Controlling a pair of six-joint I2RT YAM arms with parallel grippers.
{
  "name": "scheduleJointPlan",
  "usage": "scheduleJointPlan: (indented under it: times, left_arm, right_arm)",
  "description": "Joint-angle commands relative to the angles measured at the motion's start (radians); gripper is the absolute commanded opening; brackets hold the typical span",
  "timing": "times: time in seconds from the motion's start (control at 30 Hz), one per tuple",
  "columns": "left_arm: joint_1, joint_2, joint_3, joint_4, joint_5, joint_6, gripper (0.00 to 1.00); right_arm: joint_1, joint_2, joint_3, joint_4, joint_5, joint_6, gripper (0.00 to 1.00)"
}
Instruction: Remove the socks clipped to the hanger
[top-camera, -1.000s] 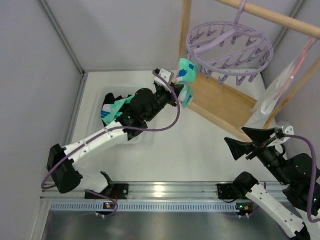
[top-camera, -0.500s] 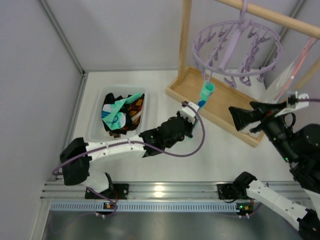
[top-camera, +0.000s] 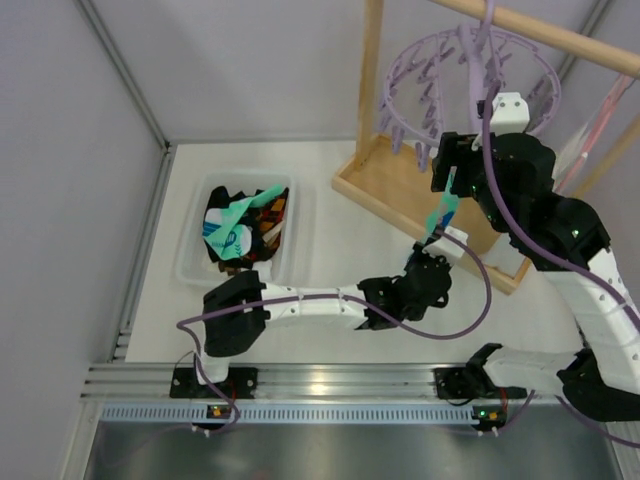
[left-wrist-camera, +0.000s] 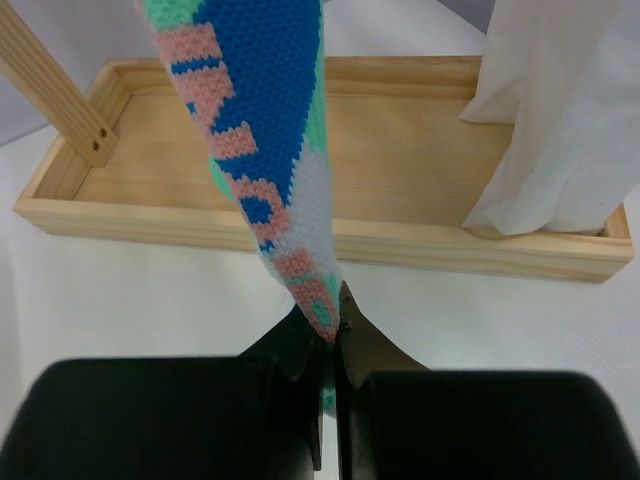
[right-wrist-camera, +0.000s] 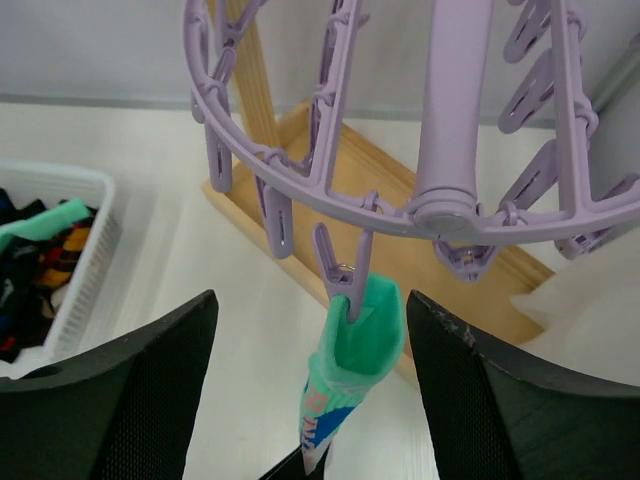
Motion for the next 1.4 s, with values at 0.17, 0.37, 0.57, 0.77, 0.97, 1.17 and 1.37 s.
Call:
scheduleJointPlan:
  times: [0.17,0.37,0.57,0.77,0.97,1.17,1.37]
  left_arm:
    - [-0.03,0.067,0.138,0.019,-0.038,0.03,0.0]
    - [-0.033,0.081,0.153,0.019,-0.021,0.028,0.0]
    - [-0.04,0.089,0.172,0.02,-0.015,0.038,0.0]
    - [-0.044,0.08,0.167,0.02,-0.012,0.039,0.0]
    - [-0.047,0.081,0.165,0.019,-0.001,0.036,0.0]
    - [-0.047,0.072,0.153,0.019,0.005,0.022,0.0]
    - [-0.047,0.061,0.138,0.019,-0.007,0.03,0.0]
  right_arm:
    - [0.022,0.054,-0.01,-0.068,0.195,-0.082,0.71]
    - [0.037,0.094,-0.033,-0.03,0.296,-0.111,0.68]
    - [0.065,0.147,-0.056,0.033,0.333,-0.121,0.63]
    - [0.065,0.164,-0.094,0.132,0.365,-0.15,0.61]
    - [0.066,0.147,-0.159,0.202,0.423,-0.182,0.61]
    - [0.059,0.123,-0.228,0.313,0.443,-0.249,0.56]
    - [0.034,0.112,-0.24,0.356,0.407,-0.272,0.47]
